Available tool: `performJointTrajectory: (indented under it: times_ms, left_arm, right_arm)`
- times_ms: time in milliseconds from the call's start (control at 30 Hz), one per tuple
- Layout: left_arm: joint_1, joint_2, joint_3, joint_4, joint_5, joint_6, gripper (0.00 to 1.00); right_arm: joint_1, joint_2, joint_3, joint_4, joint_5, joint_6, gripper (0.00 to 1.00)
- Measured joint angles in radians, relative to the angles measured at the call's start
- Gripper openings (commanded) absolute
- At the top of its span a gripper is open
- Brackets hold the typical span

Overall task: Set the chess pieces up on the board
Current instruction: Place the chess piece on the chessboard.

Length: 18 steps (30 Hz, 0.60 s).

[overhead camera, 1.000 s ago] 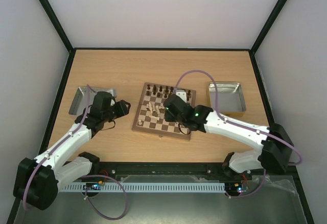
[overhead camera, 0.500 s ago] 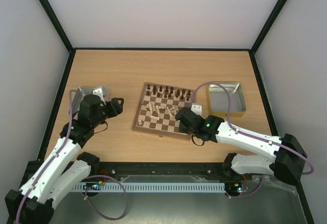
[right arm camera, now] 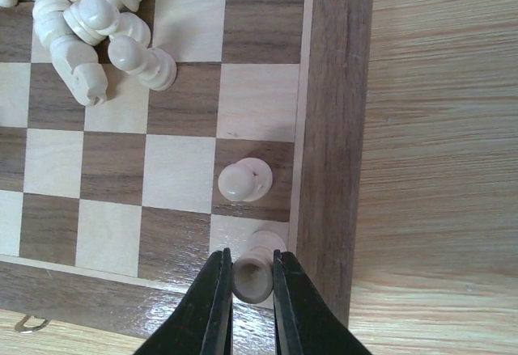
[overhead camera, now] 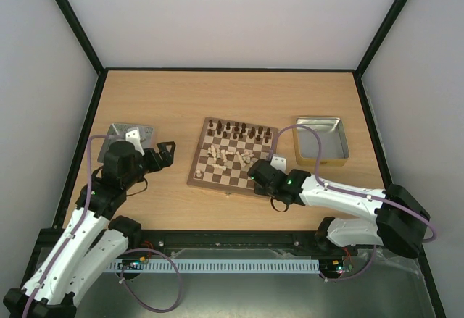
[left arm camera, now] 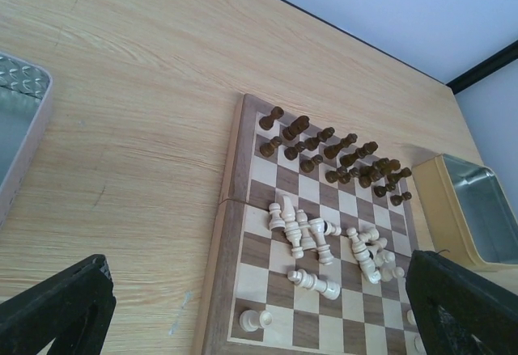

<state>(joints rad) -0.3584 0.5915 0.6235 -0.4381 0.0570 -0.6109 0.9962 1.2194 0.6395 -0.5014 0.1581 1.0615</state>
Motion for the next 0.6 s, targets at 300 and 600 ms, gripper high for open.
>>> performJointTrajectory:
  times_ms: [300,600]
  left_arm:
    - [0.000,0.013,0.000,-0.002,0.006,0.002,1.00]
    - [0.000,0.018,0.000,-0.002,0.005,0.006,1.00]
  right_arm:
    - [0.000,-0.002,-0.015,0.053,-0.022,0.002,0.12]
    - [0.000,0.005,-0.008,0.041,-0.032,0.003,0.13]
